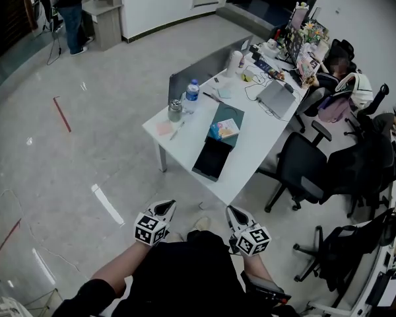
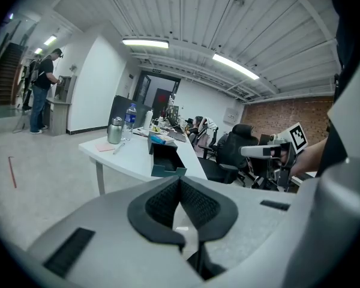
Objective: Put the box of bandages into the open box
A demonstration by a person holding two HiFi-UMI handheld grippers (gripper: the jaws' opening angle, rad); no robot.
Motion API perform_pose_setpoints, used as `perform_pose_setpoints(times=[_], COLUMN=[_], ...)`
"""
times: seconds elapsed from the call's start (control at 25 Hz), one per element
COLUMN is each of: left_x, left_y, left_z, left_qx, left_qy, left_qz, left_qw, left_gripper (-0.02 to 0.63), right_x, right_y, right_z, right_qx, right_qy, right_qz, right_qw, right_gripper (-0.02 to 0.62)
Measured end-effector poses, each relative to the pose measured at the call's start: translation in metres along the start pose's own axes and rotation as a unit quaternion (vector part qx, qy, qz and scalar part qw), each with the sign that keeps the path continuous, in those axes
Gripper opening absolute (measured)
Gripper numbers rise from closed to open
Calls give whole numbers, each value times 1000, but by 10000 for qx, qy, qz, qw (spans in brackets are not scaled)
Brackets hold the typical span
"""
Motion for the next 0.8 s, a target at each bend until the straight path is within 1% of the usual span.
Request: perform_pose_setpoints(times=[0.2, 0.4, 0.56, 0.8], left_x=[9, 27, 45, 70], left_y=[-9, -24, -50, -96], left_z=[3, 8, 12, 16], left_qx=[18, 66, 168, 464], left_qy=[-3, 9, 39, 126], left_qz=[89, 209, 216, 200], left_qw=[10000, 9998, 9996, 9986], left_gripper=[8, 8, 8, 8], right_x=[9, 24, 38, 54], right_y=[-2, -11, -25, -57], right_z=[-12, -35, -55, -87], right_qx=[107, 217, 259, 246], right_qy=[-34, -46, -104, -133], right_qz=[18, 10, -25, -158], right_qw=[9999, 9998, 9996, 9995], right_gripper=[23, 23, 25, 25])
Point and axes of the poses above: the fingertips, and each gripper's own axes: x forward along the fingers, z to its left, y out of its underside, the point moved 8 cm from there along -x, backward along the fingers, and after that the axes turned 13 degrees about z, right-handed, at the moved point
